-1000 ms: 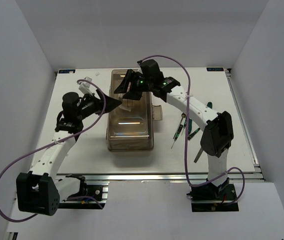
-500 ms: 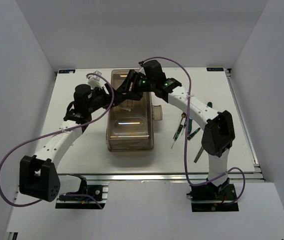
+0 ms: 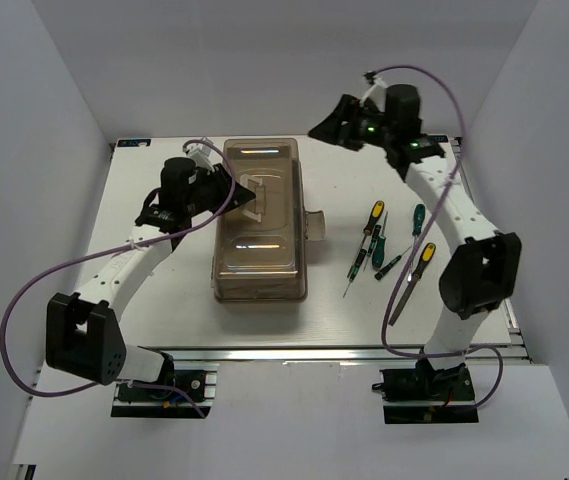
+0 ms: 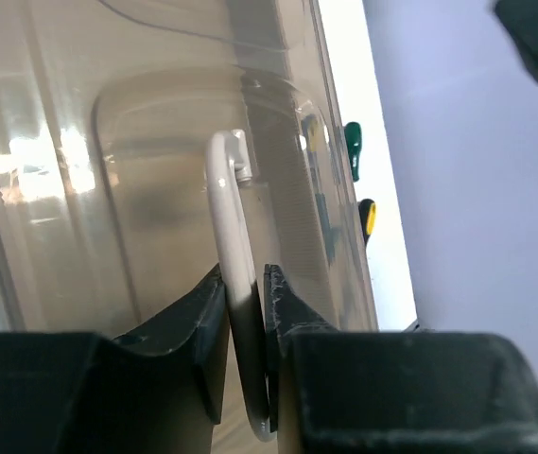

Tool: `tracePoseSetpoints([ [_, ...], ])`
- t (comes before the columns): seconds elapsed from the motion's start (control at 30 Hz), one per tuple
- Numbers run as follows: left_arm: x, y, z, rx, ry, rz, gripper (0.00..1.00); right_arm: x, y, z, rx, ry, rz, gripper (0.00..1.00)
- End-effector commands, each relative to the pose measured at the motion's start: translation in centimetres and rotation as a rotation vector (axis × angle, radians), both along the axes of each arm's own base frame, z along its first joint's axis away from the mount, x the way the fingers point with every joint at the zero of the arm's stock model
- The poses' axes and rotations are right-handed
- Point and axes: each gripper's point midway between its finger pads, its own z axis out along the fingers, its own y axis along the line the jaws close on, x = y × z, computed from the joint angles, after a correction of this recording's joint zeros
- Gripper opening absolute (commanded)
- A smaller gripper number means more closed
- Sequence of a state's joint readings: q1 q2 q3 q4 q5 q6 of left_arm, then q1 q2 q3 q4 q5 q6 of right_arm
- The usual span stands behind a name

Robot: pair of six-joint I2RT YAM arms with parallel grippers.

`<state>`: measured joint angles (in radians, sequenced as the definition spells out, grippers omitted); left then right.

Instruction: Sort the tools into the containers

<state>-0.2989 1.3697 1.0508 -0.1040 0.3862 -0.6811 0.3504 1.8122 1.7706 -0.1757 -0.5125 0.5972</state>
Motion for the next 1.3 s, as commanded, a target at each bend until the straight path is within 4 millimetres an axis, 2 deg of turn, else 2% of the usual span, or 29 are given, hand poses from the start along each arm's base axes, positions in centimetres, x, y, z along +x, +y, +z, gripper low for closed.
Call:
tracePoseSetpoints([
  [0.0, -0.2, 1.3, 0.5, 0.107, 0.024, 0.038, 0.16, -0.1, -4.2, 1.0, -0.119, -0.240, 0.036, 0.70],
  [0.03, 0.1, 1.5, 1.8, 0.103, -0.004, 0.054, 0.14, -0.1, -5.1, -1.6, -0.152, -0.203, 0.035, 0.70],
  [0.07, 0.5, 1.6, 4.6, 0.084, -0.053, 0.072, 0.12, 0.2, -6.1, -2.9, -0.181, -0.194, 0.022, 0.69],
  [0.13, 0.8, 2.2, 7.5, 0.063, -0.094, 0.109, 0.10, 0.6, -7.1, -5.6, -0.261, -0.181, 0.006, 0.69],
  [0.17, 1.1, 2.3, 9.9, 0.031, -0.128, 0.120, 0.10, 0.3, -7.4, -7.8, -0.285, -0.134, 0.006, 0.67],
  [0.3, 1.3, 2.6, 13.8, -0.087, -0.174, 0.122, 0.09, 0.8, -7.0, -11.6, -0.335, -0.046, 0.000, 0.64],
  [0.37, 1.1, 2.6, 14.6, -0.167, -0.156, 0.100, 0.09, 1.1, -6.2, -13.2, -0.356, -0.013, 0.004, 0.63],
  [0.43, 1.0, 2.7, 15.1, -0.211, -0.164, 0.085, 0.09, 1.4, -5.3, -13.3, -0.354, -0.006, 0.018, 0.63],
  [0.47, 1.0, 2.8, 15.1, -0.232, -0.153, 0.091, 0.09, 1.4, -4.2, -14.2, -0.356, 0.012, 0.035, 0.63],
  [0.53, 0.9, 3.6, 15.0, -0.265, -0.142, 0.109, 0.09, 1.9, -3.3, -14.5, -0.359, 0.019, 0.035, 0.62],
  [0.57, 0.9, 4.0, 14.9, -0.278, -0.138, 0.118, 0.09, 1.9, -2.5, -15.7, -0.364, 0.046, 0.044, 0.62],
  [0.7, 0.7, 6.8, 14.4, -0.330, -0.134, 0.166, 0.09, 2.8, -1.0, -17.5, -0.396, 0.063, 0.028, 0.62],
  [0.8, 0.2, 8.1, 13.0, -0.339, -0.101, 0.174, 0.09, 3.5, 0.1, -18.8, -0.417, 0.061, 0.026, 0.60],
  [0.87, -0.2, 8.2, 11.6, -0.342, -0.065, 0.165, 0.10, 4.0, 0.3, -19.9, -0.435, 0.069, 0.011, 0.52],
  [0.9, 0.0, 10.4, 11.4, -0.339, -0.071, 0.221, 0.10, 4.3, 0.3, -20.3, -0.445, 0.071, -0.002, 0.48],
  [0.93, 0.0, 11.1, 11.2, -0.335, -0.074, 0.241, 0.10, 4.5, 0.0, -21.1, -0.458, 0.078, -0.008, 0.37],
  [0.97, -0.2, 11.9, 10.2, -0.327, -0.054, 0.264, 0.10, 4.6, -0.2, -21.4, -0.473, 0.078, -0.018, 0.31],
  [1.0, -0.3, 13.8, 10.3, -0.314, -0.064, 0.321, 0.10, 4.9, -0.8, -21.7, -0.495, 0.077, -0.046, 0.25],
  [1.03, -0.3, 15.1, 9.8, -0.273, -0.070, 0.353, 0.10, 5.2, -1.4, -21.7, -0.500, 0.075, -0.061, 0.13],
  [1.07, -0.5, 17.5, 8.9, -0.239, -0.042, 0.437, 0.10, 5.7, -2.0, -21.6, -0.501, 0.074, -0.081, 0.07],
  [1.1, -0.8, 18.8, 8.6, -0.174, -0.056, 0.471, 0.11, 6.2, -2.7, -21.6, -0.504, 0.074, -0.100, 0.00],
  [1.17, -1.5, 21.1, 7.3, -0.106, -0.006, 0.547, 0.11, 7.1, -3.4, -21.1, -0.504, 0.063, -0.125, 0.00],
  [1.2, -1.6, 23.1, 6.6, -0.048, 0.007, 0.646, 0.11, 7.5, -3.8, -20.9, -0.504, 0.059, -0.142, 0.00],
  [1.27, -2.3, 24.4, 5.8, 0.039, 0.023, 0.700, 0.15, 8.3, -4.5, -20.7, -0.507, 0.048, -0.155, 0.00],
])
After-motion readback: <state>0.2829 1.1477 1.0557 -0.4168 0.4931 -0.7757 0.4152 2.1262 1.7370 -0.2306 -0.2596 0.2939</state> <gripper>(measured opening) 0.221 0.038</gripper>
